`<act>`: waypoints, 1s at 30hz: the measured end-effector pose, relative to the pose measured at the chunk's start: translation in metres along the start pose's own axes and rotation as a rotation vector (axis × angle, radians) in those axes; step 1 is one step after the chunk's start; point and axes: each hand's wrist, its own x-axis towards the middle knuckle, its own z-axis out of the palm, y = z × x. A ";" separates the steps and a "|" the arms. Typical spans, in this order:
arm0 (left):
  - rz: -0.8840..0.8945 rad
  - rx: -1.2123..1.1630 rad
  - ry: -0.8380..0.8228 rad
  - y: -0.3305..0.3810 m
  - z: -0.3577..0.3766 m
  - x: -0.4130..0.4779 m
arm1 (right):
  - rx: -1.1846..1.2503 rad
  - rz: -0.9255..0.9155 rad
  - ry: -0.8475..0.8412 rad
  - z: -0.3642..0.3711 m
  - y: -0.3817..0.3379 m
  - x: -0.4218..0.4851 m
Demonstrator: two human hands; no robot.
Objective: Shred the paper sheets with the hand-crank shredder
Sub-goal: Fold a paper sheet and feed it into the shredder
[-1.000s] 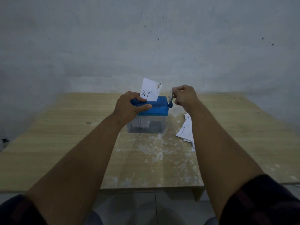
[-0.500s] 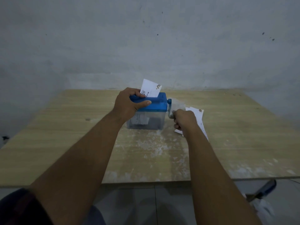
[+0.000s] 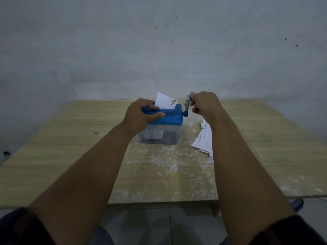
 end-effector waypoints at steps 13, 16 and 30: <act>0.011 -0.047 0.029 -0.004 0.002 -0.002 | -0.056 0.323 -0.054 0.022 0.084 0.003; 0.032 -0.054 0.025 -0.001 0.003 -0.004 | -0.055 0.347 -0.039 0.018 0.083 -0.017; 0.039 0.013 -0.009 0.003 -0.001 -0.003 | 0.085 0.063 -0.058 -0.002 -0.005 -0.021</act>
